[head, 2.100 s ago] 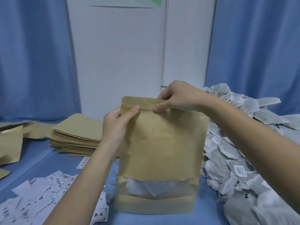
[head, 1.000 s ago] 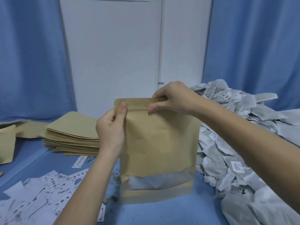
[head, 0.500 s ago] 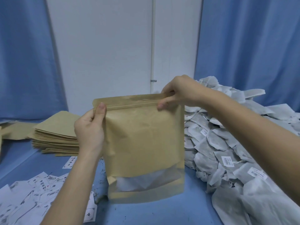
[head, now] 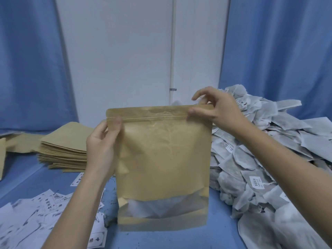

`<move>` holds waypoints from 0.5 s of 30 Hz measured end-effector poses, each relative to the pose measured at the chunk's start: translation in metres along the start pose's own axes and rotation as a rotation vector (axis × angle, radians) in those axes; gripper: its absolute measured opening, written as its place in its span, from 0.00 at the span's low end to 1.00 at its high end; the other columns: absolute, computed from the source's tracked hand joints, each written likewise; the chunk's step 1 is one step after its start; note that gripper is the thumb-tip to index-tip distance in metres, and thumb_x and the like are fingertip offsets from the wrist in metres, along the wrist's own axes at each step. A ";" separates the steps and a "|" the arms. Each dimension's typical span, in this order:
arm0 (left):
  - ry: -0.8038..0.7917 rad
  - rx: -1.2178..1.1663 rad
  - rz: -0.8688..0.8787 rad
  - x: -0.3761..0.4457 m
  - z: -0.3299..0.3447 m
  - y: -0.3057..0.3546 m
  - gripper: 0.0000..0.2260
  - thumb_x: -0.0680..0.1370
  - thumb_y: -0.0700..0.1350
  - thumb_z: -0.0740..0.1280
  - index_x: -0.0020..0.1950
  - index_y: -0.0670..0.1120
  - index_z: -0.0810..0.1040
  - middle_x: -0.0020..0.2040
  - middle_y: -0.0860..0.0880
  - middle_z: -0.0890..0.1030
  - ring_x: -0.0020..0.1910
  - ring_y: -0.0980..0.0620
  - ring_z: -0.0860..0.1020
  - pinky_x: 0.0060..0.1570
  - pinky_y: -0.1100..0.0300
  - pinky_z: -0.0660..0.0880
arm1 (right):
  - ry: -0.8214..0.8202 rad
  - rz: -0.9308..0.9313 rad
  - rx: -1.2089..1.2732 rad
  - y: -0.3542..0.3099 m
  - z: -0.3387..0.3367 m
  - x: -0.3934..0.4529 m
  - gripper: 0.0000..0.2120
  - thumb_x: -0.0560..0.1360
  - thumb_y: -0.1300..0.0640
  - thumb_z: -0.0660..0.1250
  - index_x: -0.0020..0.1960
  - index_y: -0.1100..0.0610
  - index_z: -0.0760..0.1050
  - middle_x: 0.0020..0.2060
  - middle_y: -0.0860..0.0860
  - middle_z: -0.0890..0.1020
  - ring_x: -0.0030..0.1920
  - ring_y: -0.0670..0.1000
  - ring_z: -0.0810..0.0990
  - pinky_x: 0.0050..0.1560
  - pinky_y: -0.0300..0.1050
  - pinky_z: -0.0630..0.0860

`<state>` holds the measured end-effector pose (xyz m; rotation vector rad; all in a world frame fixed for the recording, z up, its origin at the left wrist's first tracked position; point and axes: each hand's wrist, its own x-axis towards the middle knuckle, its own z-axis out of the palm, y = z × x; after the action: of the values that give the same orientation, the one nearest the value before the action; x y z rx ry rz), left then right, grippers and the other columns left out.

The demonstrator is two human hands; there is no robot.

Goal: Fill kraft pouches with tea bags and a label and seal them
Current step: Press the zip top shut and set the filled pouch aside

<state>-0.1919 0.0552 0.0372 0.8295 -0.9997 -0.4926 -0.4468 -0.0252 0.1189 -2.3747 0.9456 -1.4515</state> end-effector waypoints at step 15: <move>-0.339 -0.063 -0.592 -0.023 -0.015 -0.050 0.23 0.65 0.50 0.74 0.55 0.40 0.81 0.49 0.44 0.85 0.46 0.48 0.84 0.38 0.62 0.78 | -0.141 0.621 0.766 0.073 0.080 -0.110 0.26 0.63 0.52 0.73 0.58 0.61 0.75 0.51 0.55 0.84 0.51 0.54 0.82 0.51 0.47 0.78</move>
<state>-0.1895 0.0468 -0.0197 1.0053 -1.0309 -1.1962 -0.4430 -0.0265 -0.0352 -1.4361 0.7881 -1.0993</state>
